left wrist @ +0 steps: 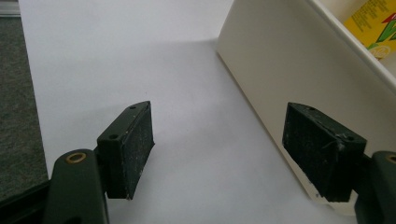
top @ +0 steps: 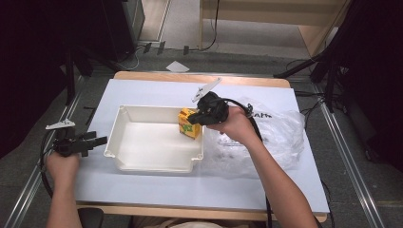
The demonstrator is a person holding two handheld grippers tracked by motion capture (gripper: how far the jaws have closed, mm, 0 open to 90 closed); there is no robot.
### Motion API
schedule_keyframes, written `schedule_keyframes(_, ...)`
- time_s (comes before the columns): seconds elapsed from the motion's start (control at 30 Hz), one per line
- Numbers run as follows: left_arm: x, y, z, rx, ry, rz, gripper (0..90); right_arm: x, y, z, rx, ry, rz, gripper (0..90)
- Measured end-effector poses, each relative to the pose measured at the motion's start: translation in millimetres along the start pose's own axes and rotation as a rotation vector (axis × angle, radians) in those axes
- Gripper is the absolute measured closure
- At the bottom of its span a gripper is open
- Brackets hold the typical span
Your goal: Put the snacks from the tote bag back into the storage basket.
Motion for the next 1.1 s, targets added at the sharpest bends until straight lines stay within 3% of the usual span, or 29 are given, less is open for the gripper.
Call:
schedule_keyframes(0.23, -1.7, 1.1, -1.2, 0.005, -0.009, 0.011, 26.0, 9.4, 9.1, 2.0, -0.016, -0.001, -0.039, 90.0)
schedule_keyframes(0.5, -3.5, 2.6, -2.4, 0.010, -0.019, 0.023, 26.1, 21.8, 23.3, 7.8, -0.033, 0.038, -0.097, 90.0)
schedule_keyframes(1.1, -3.5, 3.2, -2.3, 0.014, -0.021, 0.023, 26.2, 27.6, 32.3, 13.9, -0.033, 0.046, -0.112, 90.0)
Point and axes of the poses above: each handheld gripper's, and its own axes: y roughly forward along the jaws, x roughly out of its underside, z roughly to its right, the point moved 7 cm from there along y, roughly forward along the jaws, and after that the axes turned 4 degrees about y, right-handed, at the moved point
